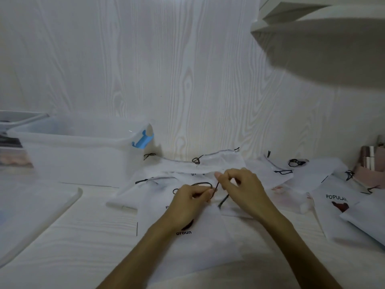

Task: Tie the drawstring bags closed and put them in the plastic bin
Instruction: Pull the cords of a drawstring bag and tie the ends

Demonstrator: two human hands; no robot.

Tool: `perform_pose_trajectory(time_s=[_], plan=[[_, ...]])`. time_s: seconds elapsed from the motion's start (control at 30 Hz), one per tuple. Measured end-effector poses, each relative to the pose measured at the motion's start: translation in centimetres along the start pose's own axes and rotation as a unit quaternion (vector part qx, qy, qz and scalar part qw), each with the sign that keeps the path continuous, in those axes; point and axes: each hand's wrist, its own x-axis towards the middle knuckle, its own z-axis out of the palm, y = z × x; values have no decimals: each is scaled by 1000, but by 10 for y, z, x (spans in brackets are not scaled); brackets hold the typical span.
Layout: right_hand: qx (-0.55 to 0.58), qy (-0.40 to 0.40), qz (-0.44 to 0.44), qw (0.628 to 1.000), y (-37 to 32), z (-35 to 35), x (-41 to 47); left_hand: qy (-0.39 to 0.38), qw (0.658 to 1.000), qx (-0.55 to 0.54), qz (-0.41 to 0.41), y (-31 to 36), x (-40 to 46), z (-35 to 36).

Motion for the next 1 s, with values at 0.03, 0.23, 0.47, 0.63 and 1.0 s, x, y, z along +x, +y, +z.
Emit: perform_pose_trajectory(time_s=[0.03,0.23,0.47,0.63,1.0], plan=[[-5,14,-5,1000,-2,2,0,-9,1000,12,7,-1,0,5],[-36,70,-139,987,-14,30,-7,-28,998,-34,49,9,-9,23],[105,142,-80,981,-11,16,-6,-10,999,-32,12,1,-5,19],[92,-25,106,990,13,7,-1,-20,999,-14,26,5,-6,17],[167,-61,174,968,13,8,2,-52,998,19,27,6,-8,16]])
